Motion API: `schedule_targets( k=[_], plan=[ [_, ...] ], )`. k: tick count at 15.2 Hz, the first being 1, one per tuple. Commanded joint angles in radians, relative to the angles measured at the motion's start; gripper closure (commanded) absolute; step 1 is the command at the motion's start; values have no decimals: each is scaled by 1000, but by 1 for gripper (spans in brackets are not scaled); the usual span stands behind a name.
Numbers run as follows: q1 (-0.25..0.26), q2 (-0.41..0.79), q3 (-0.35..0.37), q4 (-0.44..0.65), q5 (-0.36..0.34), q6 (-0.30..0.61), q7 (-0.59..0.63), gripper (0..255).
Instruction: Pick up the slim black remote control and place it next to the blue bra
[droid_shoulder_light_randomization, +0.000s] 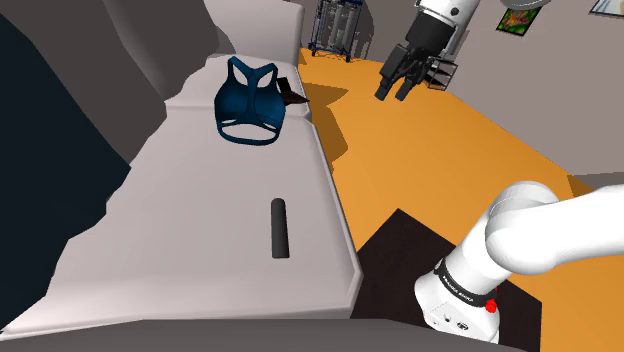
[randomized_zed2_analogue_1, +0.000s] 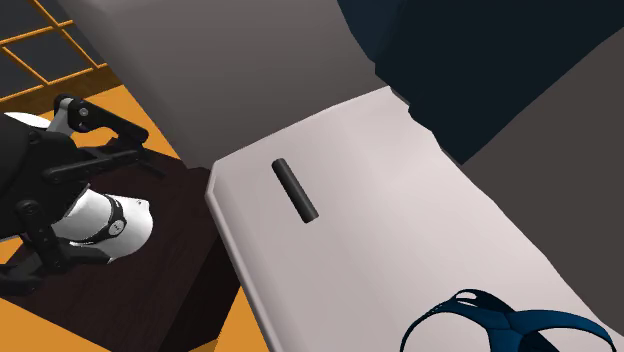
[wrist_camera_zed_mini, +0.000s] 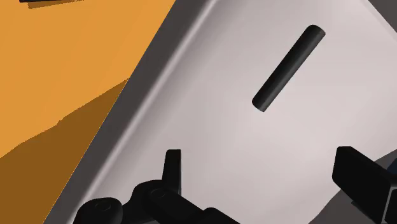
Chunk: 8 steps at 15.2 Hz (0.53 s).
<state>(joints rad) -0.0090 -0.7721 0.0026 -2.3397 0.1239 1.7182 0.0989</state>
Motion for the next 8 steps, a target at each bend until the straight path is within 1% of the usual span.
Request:
schedule_targets(
  k=[1,5,8],
  plan=[
    [0,0,0,0,0,0,0,0],
    [-4,-18,104,-111,26,110,138,0],
    [-7,-8,188,-176,47,195,245,0]
  ],
)
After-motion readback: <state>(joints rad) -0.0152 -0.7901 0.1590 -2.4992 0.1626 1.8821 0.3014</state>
